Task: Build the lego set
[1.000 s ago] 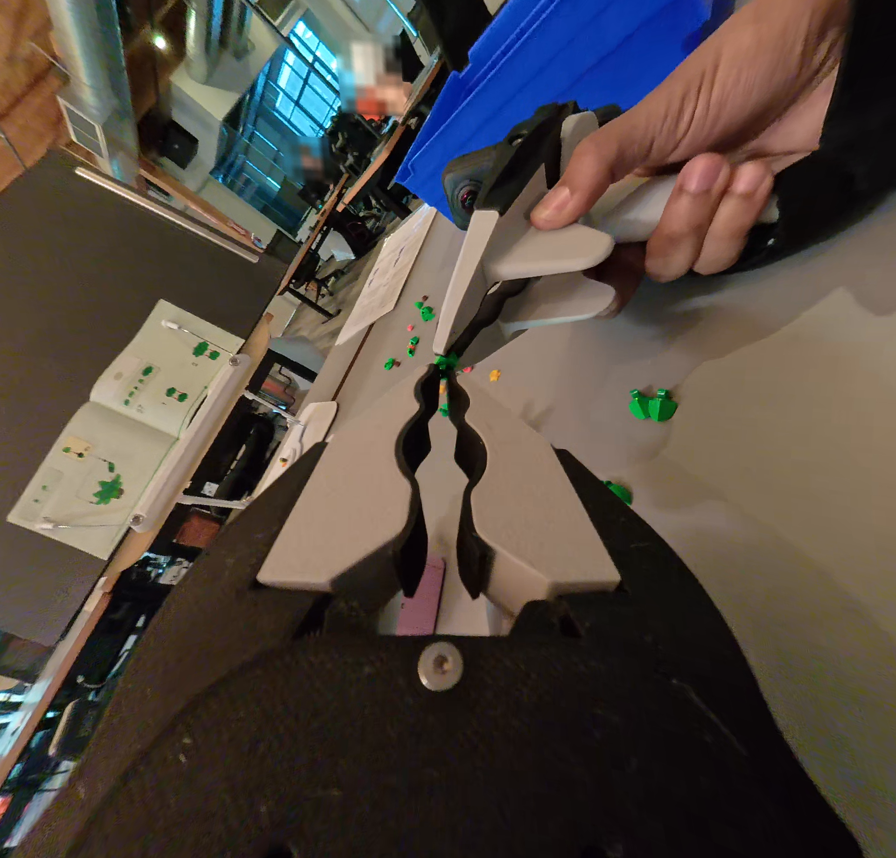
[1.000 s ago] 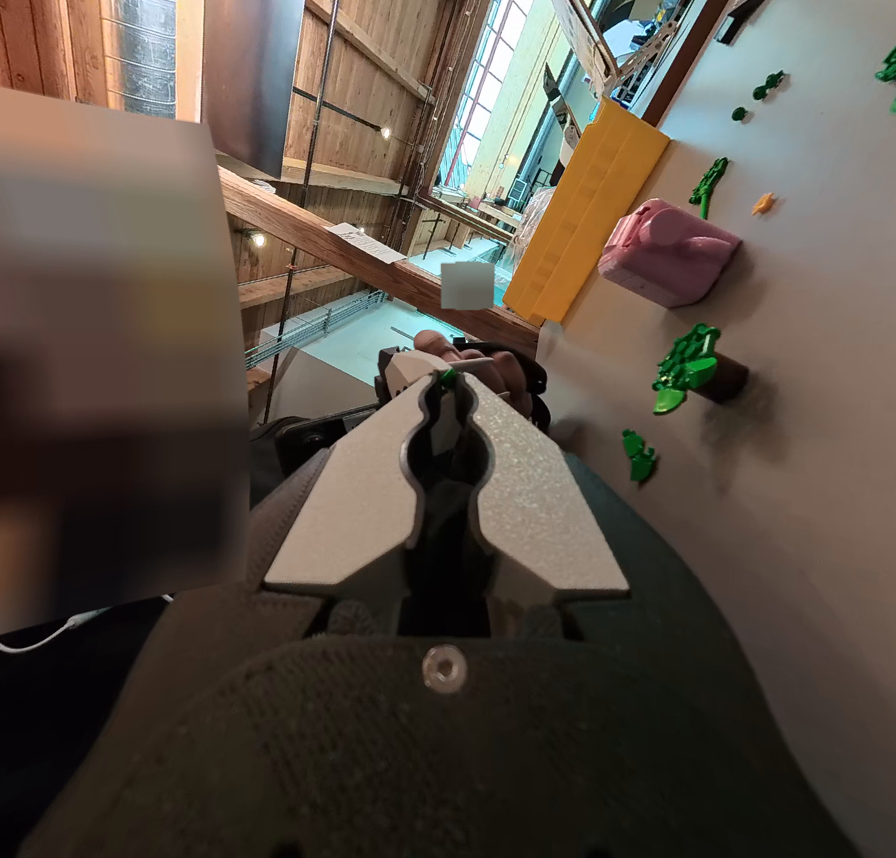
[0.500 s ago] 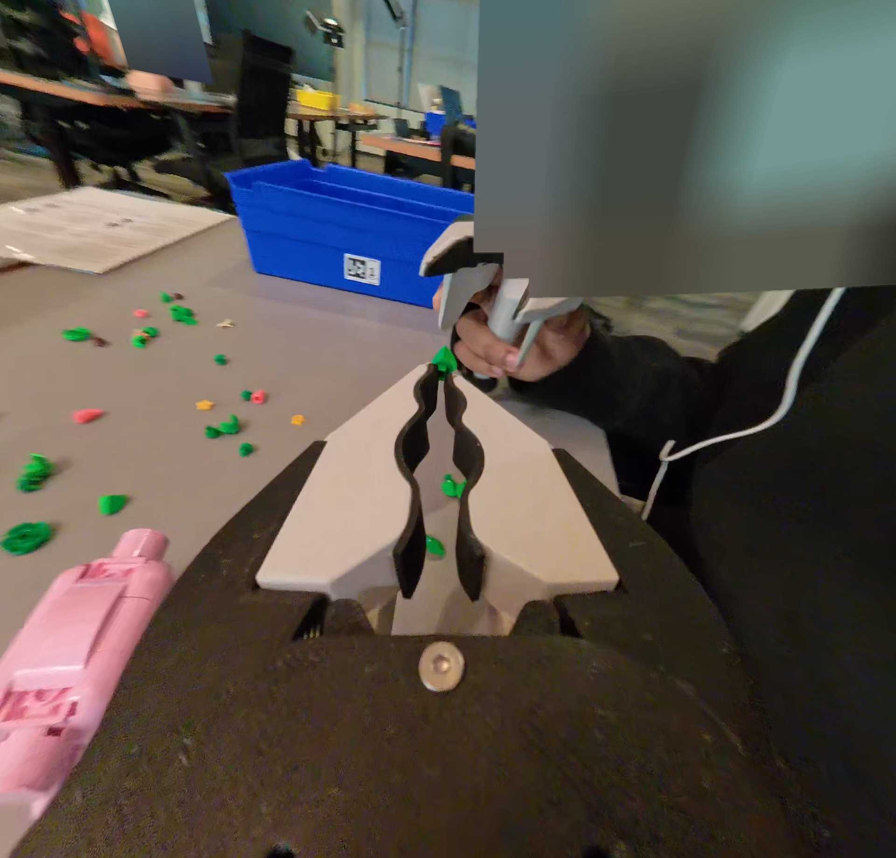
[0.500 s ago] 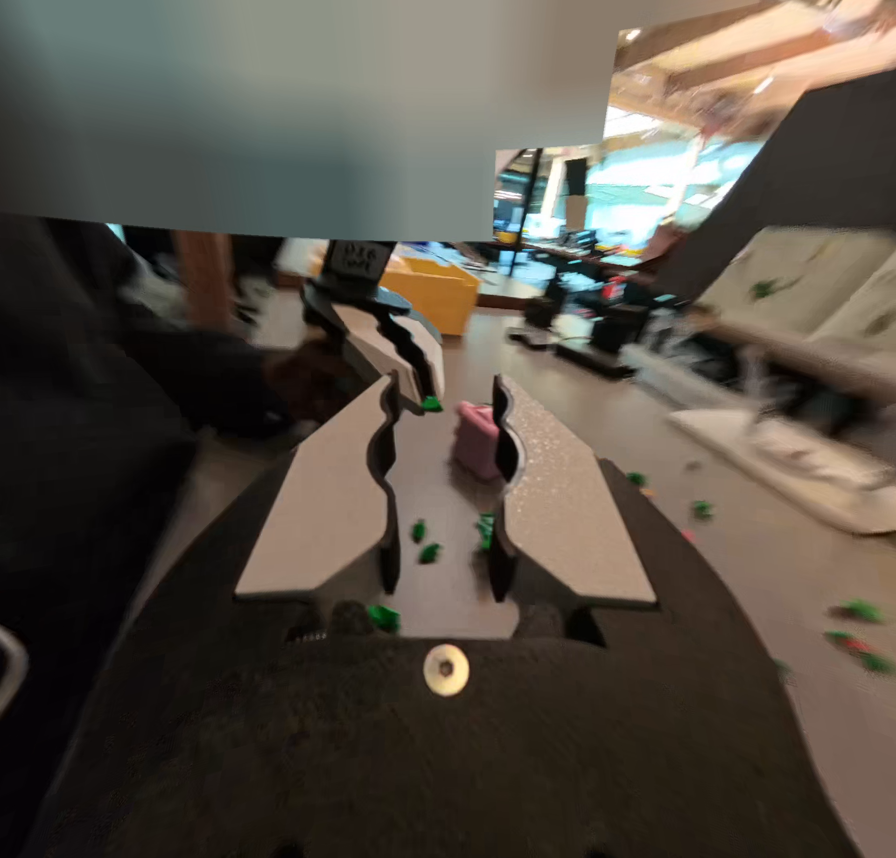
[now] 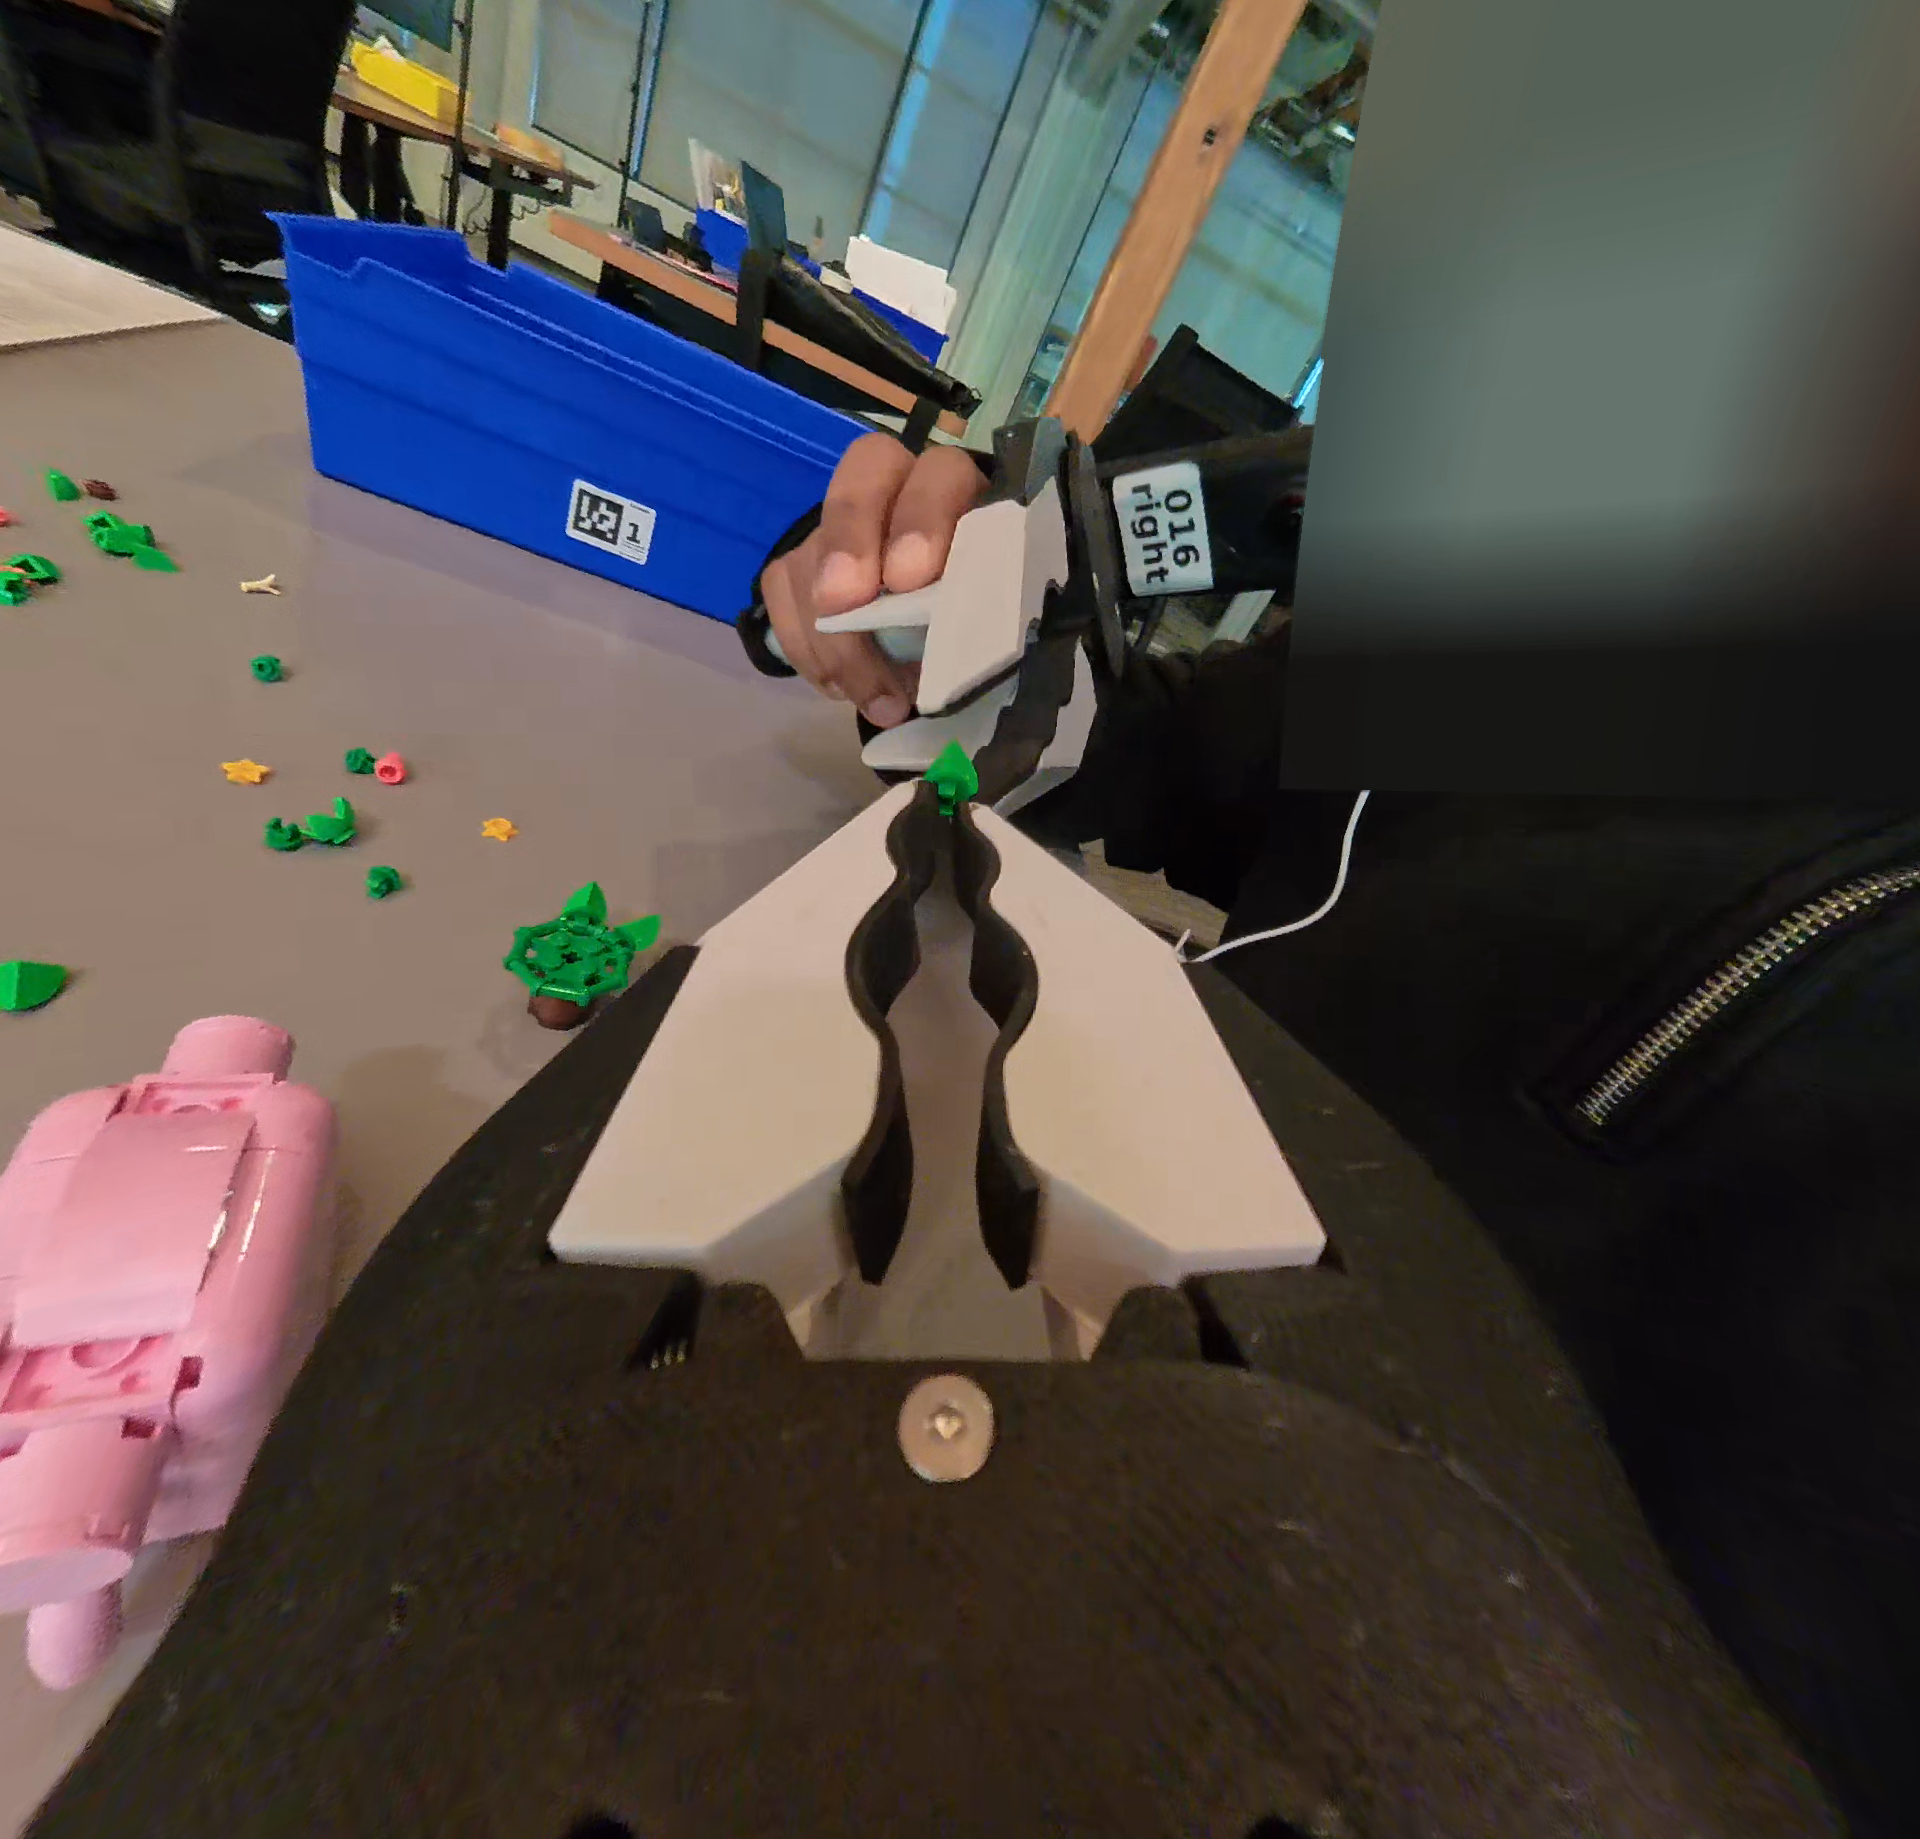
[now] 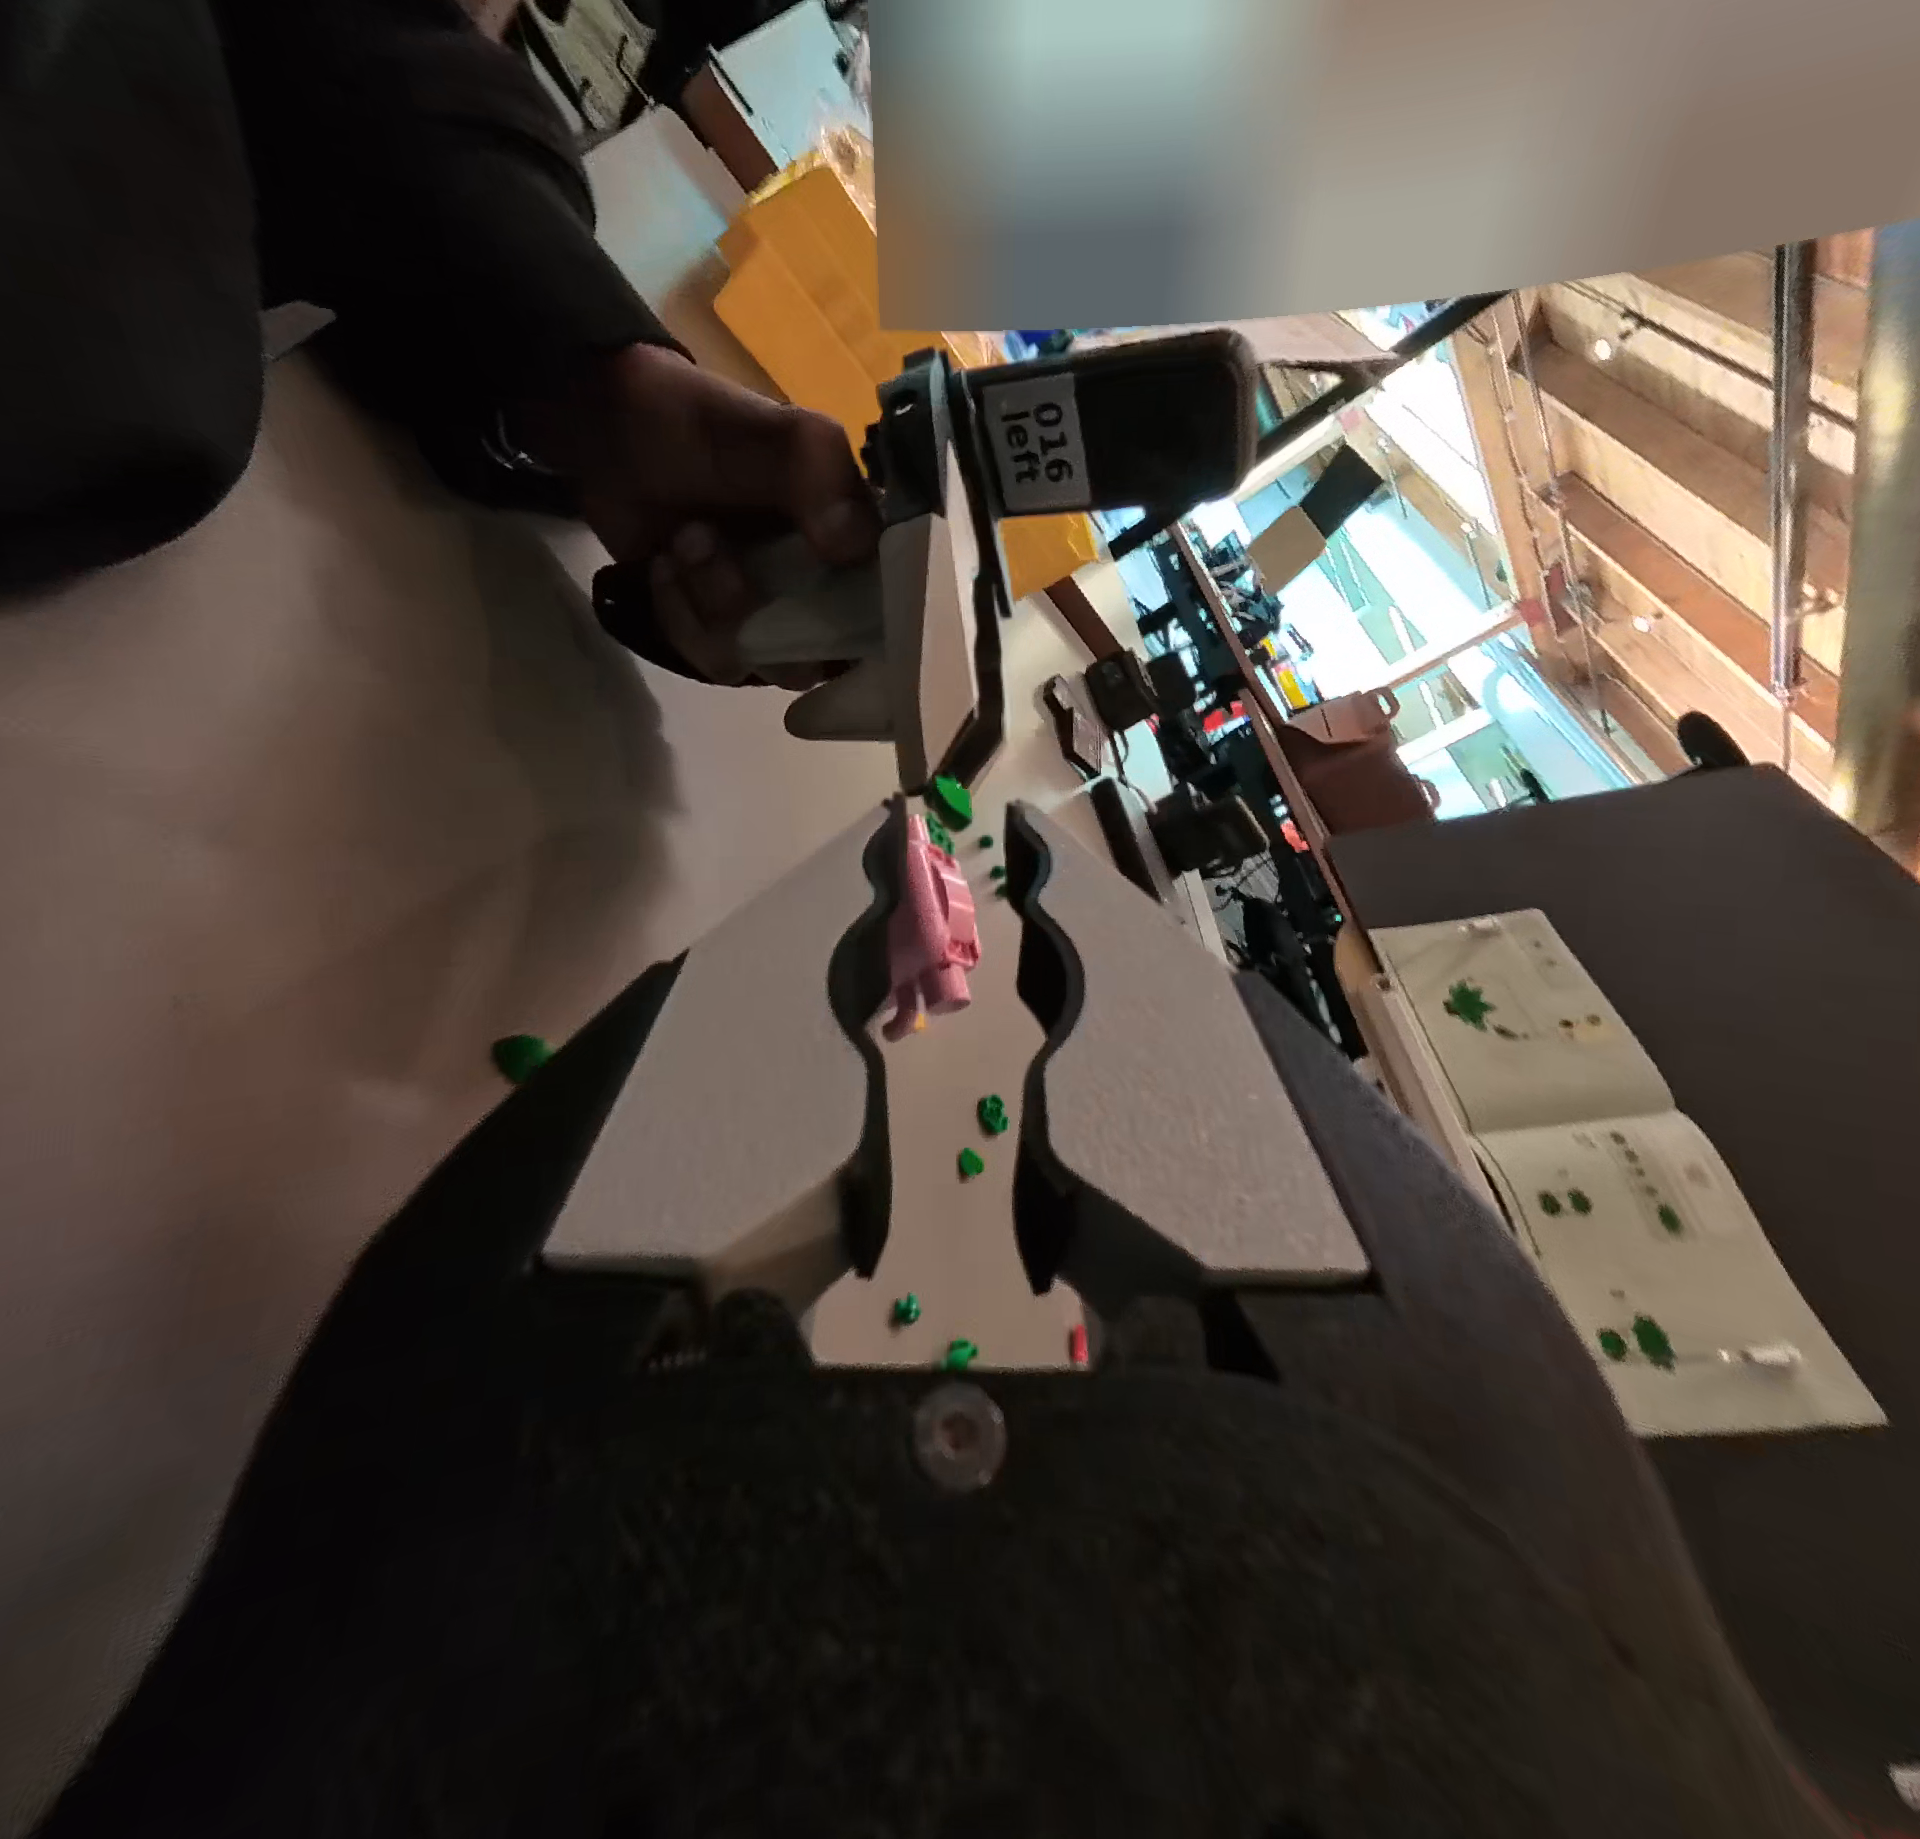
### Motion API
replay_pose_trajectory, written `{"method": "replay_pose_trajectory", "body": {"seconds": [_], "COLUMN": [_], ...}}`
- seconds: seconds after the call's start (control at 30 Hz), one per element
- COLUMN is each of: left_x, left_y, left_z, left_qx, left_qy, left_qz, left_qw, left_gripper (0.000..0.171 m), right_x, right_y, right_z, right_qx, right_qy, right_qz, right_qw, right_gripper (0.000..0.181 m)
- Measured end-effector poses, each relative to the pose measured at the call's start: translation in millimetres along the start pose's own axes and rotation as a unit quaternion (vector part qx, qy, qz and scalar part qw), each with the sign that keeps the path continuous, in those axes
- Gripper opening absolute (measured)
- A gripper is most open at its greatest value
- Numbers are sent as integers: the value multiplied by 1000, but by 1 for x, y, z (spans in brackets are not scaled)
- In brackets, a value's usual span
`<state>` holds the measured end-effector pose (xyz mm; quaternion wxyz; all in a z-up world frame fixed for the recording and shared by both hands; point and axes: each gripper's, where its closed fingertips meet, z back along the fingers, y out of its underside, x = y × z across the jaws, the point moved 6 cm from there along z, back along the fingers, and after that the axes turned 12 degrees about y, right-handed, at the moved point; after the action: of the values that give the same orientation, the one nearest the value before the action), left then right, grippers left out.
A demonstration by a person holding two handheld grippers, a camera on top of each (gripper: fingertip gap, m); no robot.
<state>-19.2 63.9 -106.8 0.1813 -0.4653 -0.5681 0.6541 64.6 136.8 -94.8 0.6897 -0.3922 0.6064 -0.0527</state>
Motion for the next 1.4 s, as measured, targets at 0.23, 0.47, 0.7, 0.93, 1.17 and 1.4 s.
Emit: {"method": "replay_pose_trajectory", "body": {"seconds": [0.23,0.47,0.7,0.93,1.17,1.4], "left_x": [6,10,14,16,14,11], "left_y": [1,2,3,0,0,3], "left_z": [5,3,1,5,5,1], "left_qx": [-18,-25,-27,-51,-37,-24], "left_qy": [7,24,5,5,1,21], "left_qz": [30,51,46,50,33,27], "left_qw": [999,998,999,997,999,999], "left_gripper": [0,0,0,4,6,1], "right_x": [0,0,-1,1,6,8], "right_y": [7,12,17,15,12,8], "right_z": [-8,-6,-5,-4,-3,0], "right_qx": [-29,-26,-6,9,16,12], "right_qy": [-22,-19,-28,-18,3,9], "right_qz": [-31,-49,-66,-16,67,91], "right_qw": [999,998,997,1000,998,996], "right_gripper": [5,5,4,4,4,4]}}
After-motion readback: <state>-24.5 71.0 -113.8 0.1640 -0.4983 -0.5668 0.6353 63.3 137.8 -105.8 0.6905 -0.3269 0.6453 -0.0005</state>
